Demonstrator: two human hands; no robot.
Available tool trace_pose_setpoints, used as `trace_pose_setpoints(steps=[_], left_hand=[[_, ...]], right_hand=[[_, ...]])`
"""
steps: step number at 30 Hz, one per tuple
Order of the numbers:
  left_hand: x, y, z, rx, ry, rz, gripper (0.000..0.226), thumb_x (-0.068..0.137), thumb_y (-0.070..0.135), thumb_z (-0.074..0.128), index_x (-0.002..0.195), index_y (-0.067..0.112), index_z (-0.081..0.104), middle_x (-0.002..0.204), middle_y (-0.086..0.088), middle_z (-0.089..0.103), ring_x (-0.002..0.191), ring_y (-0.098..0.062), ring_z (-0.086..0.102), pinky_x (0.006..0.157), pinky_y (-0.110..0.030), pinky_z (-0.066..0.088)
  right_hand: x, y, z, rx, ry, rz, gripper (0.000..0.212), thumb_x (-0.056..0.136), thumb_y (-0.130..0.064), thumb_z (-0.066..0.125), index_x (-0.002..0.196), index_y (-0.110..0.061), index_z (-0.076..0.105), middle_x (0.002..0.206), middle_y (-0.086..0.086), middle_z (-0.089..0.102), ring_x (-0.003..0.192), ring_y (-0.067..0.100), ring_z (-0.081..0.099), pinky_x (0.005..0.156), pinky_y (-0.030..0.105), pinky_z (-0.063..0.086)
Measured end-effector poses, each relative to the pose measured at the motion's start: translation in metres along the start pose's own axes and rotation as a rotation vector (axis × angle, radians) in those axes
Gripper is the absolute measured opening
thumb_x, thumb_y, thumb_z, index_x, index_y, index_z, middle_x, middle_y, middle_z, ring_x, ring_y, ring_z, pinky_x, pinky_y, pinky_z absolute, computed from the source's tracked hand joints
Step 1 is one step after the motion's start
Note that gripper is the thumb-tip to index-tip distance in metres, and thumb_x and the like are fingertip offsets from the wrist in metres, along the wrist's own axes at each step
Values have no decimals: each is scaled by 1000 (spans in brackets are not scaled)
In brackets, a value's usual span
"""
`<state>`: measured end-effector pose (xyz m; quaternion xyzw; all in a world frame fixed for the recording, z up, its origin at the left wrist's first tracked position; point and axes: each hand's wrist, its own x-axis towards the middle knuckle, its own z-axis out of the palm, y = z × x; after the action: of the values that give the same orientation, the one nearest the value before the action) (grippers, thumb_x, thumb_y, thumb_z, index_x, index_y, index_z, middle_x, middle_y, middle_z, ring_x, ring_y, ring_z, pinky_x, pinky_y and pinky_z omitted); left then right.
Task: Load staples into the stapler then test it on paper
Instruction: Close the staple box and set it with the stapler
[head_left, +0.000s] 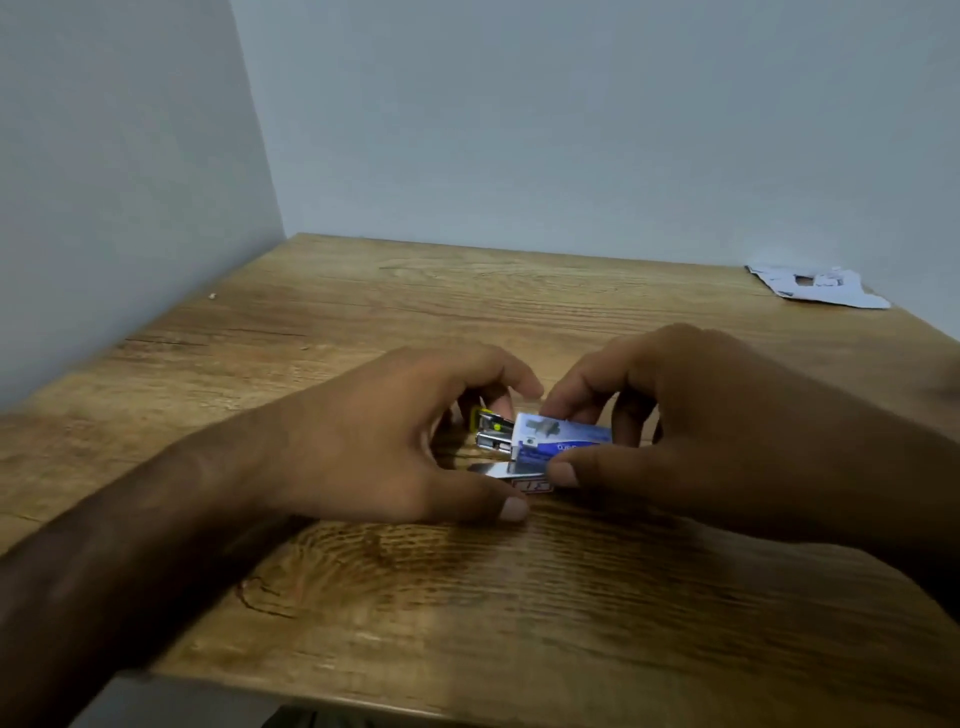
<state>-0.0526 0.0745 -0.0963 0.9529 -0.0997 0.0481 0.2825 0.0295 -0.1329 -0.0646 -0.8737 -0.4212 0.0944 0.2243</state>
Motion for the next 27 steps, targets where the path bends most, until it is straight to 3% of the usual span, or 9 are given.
trace_pose_setpoints(steps=[4,8,13,17,20,24,27], left_hand=[[0,-1,6,-32,63,28,41,75,44,84,112,38,68,99,13,68,91,-10,66,75,-40,56],[1,1,12,-75,154,6,38,73,38,86,109,37,71,87,12,72,79,-10,69,70,-41,58],[0,4,16,0,191,14,48,70,46,82,115,42,66,86,16,71,79,-4,66,69,-31,55],[1,6,16,9,208,19,41,73,37,87,111,38,69,83,15,72,77,-5,66,67,-26,52],[1,7,15,18,170,35,35,74,43,84,106,38,70,86,14,70,79,-3,64,63,-18,46],[1,5,16,1,131,39,41,73,47,82,111,40,67,96,17,68,87,-3,63,70,-24,52],[3,3,18,15,146,58,45,74,48,82,115,39,65,97,19,67,90,0,62,70,-17,49]], right_hand=[[0,4,1,-6,-19,1,51,57,-66,68,105,-51,73,94,-31,71,73,0,68,70,36,59],[0,10,3,-28,-19,5,48,61,-65,72,109,-55,70,91,-22,76,78,2,68,69,33,58],[-1,17,2,-11,-21,-2,44,66,-62,74,108,-52,72,92,-19,78,79,3,69,71,35,60],[-1,21,2,0,-7,-24,34,73,-52,82,106,-48,75,87,-23,76,76,2,69,69,32,59],[-1,22,2,-8,-17,-26,33,73,-50,82,105,-46,75,92,-24,76,77,1,69,68,29,58],[-1,24,3,-26,-7,-23,37,69,-54,81,105,-47,74,95,-26,74,76,-2,67,71,30,57],[3,26,6,-64,32,-24,37,70,-53,82,106,-45,73,92,-23,73,75,-3,65,68,25,52]])
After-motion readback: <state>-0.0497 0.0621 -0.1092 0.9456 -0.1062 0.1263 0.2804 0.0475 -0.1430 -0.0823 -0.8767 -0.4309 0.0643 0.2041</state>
